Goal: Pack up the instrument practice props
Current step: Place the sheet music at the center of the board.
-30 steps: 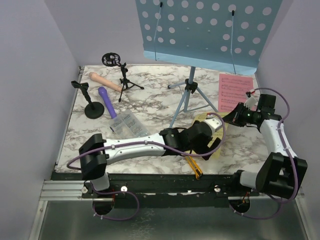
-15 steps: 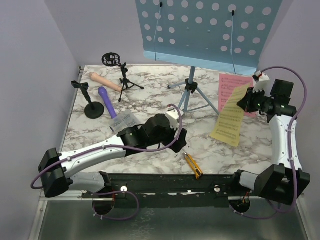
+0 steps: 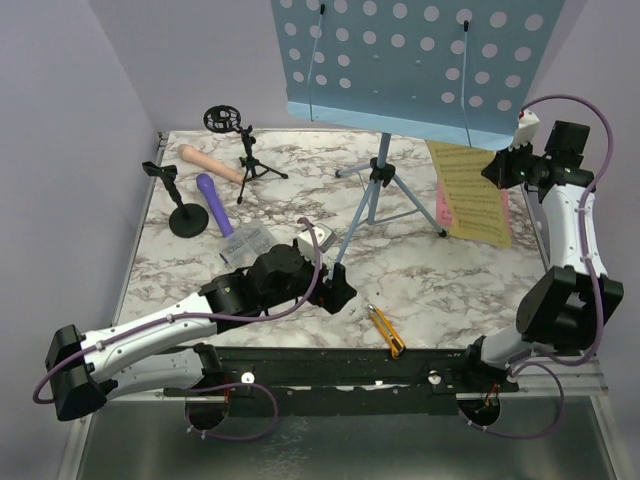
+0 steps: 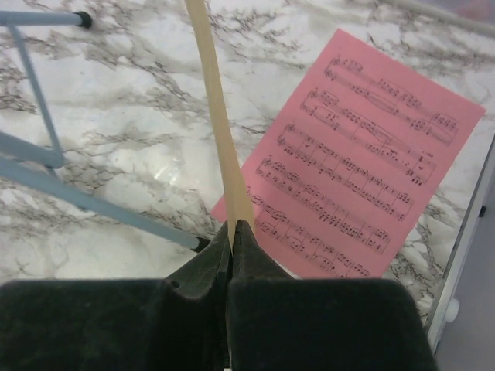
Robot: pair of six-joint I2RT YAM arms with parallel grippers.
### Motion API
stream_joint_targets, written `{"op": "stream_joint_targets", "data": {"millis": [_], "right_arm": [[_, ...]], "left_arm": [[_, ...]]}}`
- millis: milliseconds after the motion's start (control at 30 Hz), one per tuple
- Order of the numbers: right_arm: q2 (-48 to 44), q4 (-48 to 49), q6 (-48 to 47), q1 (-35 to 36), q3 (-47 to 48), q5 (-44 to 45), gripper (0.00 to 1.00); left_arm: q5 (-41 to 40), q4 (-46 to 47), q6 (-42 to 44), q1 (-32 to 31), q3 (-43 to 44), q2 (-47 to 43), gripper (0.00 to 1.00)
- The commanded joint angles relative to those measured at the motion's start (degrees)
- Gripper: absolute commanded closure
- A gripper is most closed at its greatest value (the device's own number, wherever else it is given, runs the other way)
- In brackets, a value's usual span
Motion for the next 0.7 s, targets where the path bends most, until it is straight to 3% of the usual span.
{"op": "stream_joint_targets", "data": {"millis": [0, 300, 667], "right_arm": [[9.1, 4.0, 2.0, -1.1, 3.4, 5.1, 1.0], [25.9, 7.2, 3.7, -1.5, 16.4, 16.4, 1.0], [37.2, 6.4, 5.5, -1.5, 26.6, 16.4, 0.99]], "left_arm": [[-1.6, 2.1, -3.7, 0.3, -4.1, -6.3, 0.1], [-3.4, 5.9, -8.1, 0.3, -10.4, -15.2, 0.03], [-3.5, 7.6, -10.4, 0.3, -13.4, -17.1, 0.02]]}}
